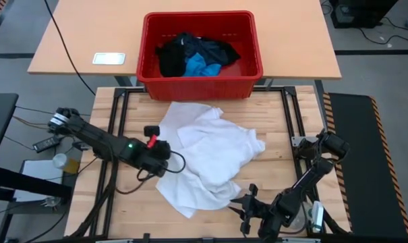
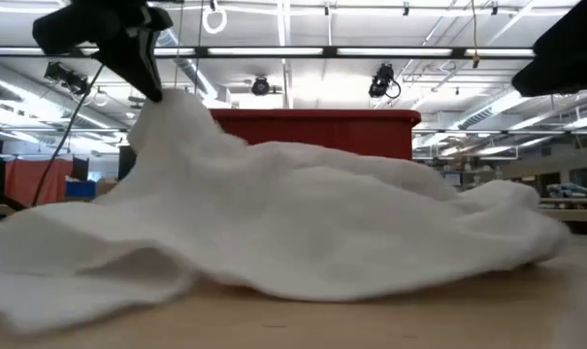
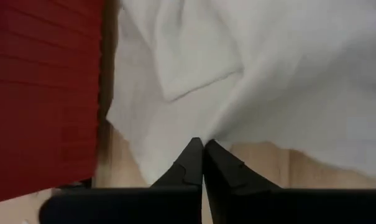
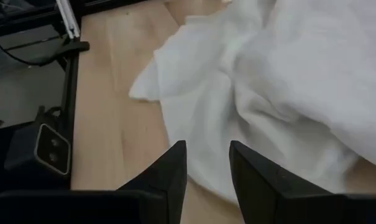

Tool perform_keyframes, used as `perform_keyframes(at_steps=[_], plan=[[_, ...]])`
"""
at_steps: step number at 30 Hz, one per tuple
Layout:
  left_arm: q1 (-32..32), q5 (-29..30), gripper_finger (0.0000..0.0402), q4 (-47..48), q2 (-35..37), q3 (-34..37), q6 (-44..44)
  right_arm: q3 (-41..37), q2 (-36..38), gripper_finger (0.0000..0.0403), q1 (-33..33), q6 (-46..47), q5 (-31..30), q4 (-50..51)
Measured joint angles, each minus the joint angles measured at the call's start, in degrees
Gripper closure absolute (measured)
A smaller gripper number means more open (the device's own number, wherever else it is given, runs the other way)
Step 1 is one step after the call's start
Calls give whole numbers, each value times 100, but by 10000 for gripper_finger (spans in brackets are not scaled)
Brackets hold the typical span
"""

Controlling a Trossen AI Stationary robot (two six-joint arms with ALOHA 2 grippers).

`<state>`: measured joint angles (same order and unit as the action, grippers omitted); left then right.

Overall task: Fold laundry
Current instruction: Fold the white polo

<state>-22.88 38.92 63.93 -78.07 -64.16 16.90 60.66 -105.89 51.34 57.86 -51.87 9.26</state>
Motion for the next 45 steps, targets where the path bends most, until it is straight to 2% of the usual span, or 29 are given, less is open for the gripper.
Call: perform_keyframes(at_steps=[4, 9, 10, 13, 16, 23, 33, 36, 40, 41, 45], plan=[[-197, -103, 338, -141, 136, 0, -549, 0, 0, 273, -152, -126, 91, 28], [-448, 36, 224, -515, 127, 1, -858, 0, 0, 273, -372, -281, 276, 175], [-474, -187, 201, -855, 127, 0, -812, 0, 2, 273, -390, -280, 308, 261], [-568, -1611, 155, -2081, -98, -11, -706, 0, 52, 273, -374, -38, 351, 671], [-925, -2281, 146, -2548, -701, 1, -587, 0, 170, 273, -366, 499, 325, 1163], [-1624, -2887, 171, -3376, -2063, 4, -931, -2, 153, 273, -370, 756, 265, 1367], [-1617, -2413, 214, -3632, -2449, 0, -1128, -2, 151, 273, -368, 805, 264, 1435], [-1621, -2345, 258, -3401, -2476, 6, -1006, -2, 149, 273, -390, 773, 342, 1373], [-1623, -2337, 372, -3356, -2473, 4, -835, -2, 149, 273, -505, 549, 362, 1320], [-1623, -2334, 386, -3349, -2454, 4, -816, -2, 149, 273, -553, 473, 366, 1300], [-1679, -2289, 398, -3212, -2032, 7, -674, 36, 187, 273, -683, 64, 740, 1242]])
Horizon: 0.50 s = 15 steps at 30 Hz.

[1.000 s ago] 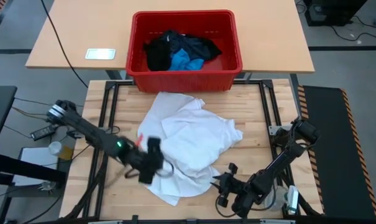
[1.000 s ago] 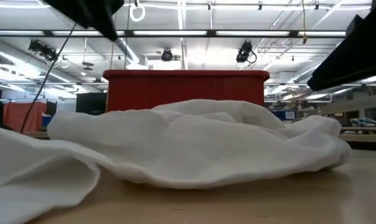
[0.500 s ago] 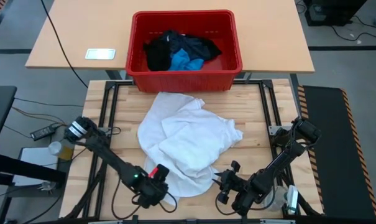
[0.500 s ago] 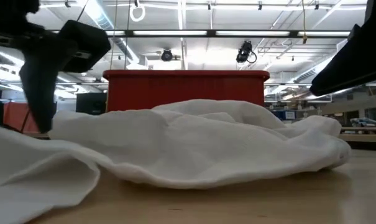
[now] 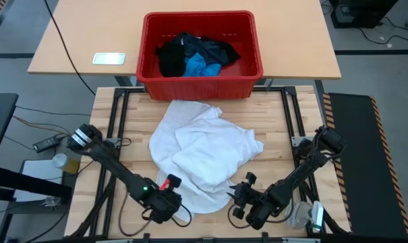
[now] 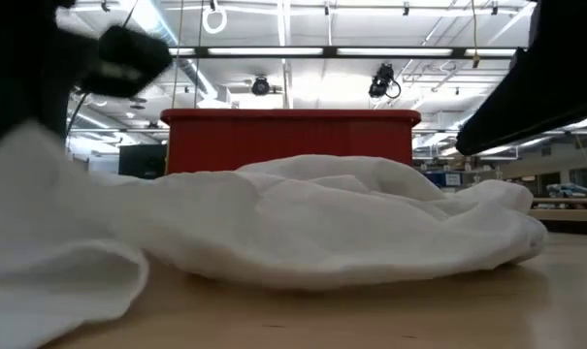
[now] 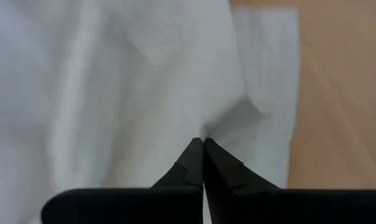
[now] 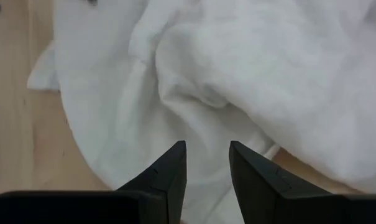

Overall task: Fold laundry
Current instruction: Fold the white polo

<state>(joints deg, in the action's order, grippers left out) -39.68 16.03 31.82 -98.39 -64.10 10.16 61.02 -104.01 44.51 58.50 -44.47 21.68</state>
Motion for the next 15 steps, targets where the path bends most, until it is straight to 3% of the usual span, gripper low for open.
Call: perform_keyframes(at_steps=[6, 10, 15], plan=[[-306, 673, 400, 802, 1311, -4, 452, 948, 111, 276, 77, -64, 63, 1464], [-453, 1860, 400, 1402, 2175, -1, 1073, 1245, 110, 277, 90, -436, -80, 1918], [-633, 3272, 401, 1637, 3114, -2, 1379, 996, 105, 276, -14, -904, -271, 1804]])
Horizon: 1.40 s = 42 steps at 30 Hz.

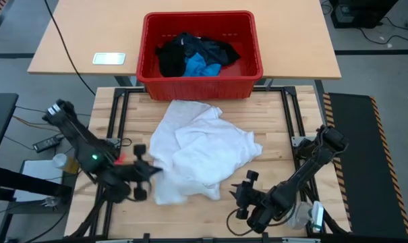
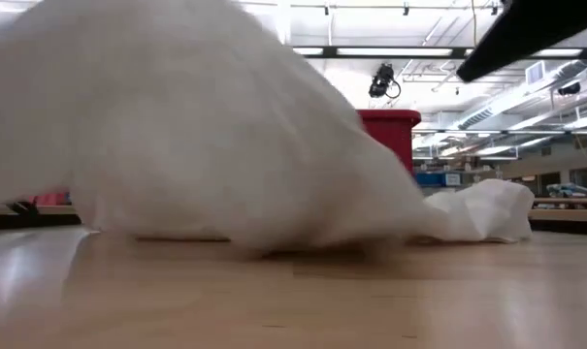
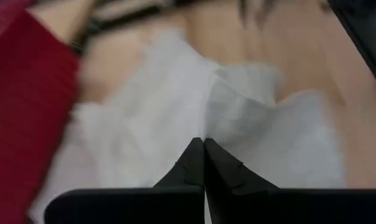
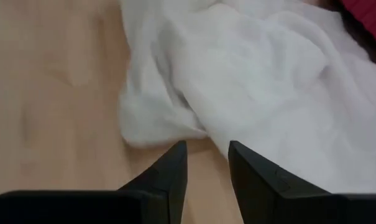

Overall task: Fold laundry
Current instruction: Fold the white polo

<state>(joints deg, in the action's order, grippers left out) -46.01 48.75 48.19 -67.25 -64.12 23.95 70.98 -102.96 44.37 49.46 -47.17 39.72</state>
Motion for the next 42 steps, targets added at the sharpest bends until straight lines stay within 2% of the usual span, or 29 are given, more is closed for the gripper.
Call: perform_keyframes(at_steps=[4, 10, 13, 15, 18, 21, 22, 27, 32, 37, 42], plan=[[48, 755, 401, 234, 483, 0, 7, -498, 0, 256, -173, -534, -209, -775], [567, 806, 383, 1054, 703, 0, 343, -1349, -9, 180, -664, -1187, -148, -2723], [769, 842, 342, 1256, 702, 2, 241, -1422, -9, 142, -883, -1445, 428, -3084], [889, 749, 302, 1144, 700, 0, 7, -1200, -9, 127, -1069, -1458, 1059, -2779], [1007, 26, 237, 596, 693, 0, -376, -630, -9, 123, -1265, -1363, 1666, -2004], [1058, -1276, 195, -47, 433, -5, -540, -152, -4, 133, -1226, -1435, 1709, -1061], [1074, -1539, 190, -207, 234, -9, -541, -18, -4, 137, -1193, -1462, 1626, -811], [1086, -2504, 194, -788, -1058, 7, -905, 153, 0, 156, -1063, -1362, 1229, -369], [1293, -3398, 212, -1766, -2162, -36, -1495, -248, 0, 168, -902, -1019, 1129, -371], [1452, -3602, 220, -1890, -2898, -580, -2120, -749, 35, 179, -751, -316, 935, -321], [1672, -3957, 221, -1892, -3562, -1115, -2997, -768, 52, 187, -499, 83, 670, -259]])
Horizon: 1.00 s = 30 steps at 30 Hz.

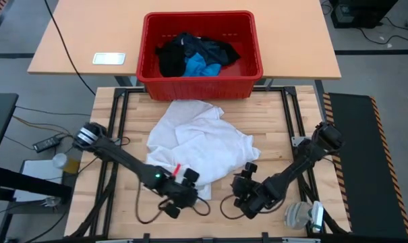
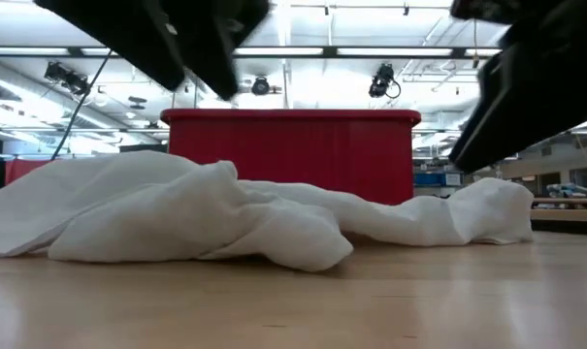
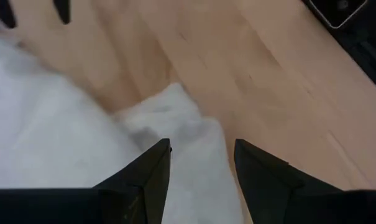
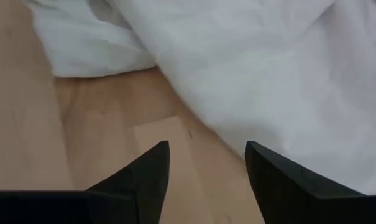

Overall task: Fold laundry
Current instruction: Fold the white polo

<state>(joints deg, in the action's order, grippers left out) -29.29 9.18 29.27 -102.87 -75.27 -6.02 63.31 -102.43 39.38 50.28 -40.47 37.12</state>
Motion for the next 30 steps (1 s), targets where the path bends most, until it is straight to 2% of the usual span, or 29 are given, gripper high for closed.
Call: perform_keyframes(at_steps=[4, 10, 15, 19, 22, 26, 30], plan=[[229, -742, 221, 328, -562, -431, -468, 0, 0, 188, 171, 333, -53, -31], [525, -1073, 221, 1159, -1099, -1148, -672, 2, 2, 188, 444, 509, -256, -313], [682, -1471, 221, 1603, -1270, -1206, -828, 2, 2, 188, 509, 511, -439, -408], [700, -1489, 230, 1769, -1340, -1142, -840, 2, -14, 188, 507, 484, -450, -428], [652, -1485, 274, 1932, -1331, -1140, -915, 4, -15, 188, 482, 496, -450, -435], [546, -1490, 377, 2411, -1320, -1258, -641, 4, -15, 188, 474, 467, -448, -459], [461, -1483, 394, 3361, -1228, -1761, -274, 86, -19, 192, 503, 181, -366, -466]])
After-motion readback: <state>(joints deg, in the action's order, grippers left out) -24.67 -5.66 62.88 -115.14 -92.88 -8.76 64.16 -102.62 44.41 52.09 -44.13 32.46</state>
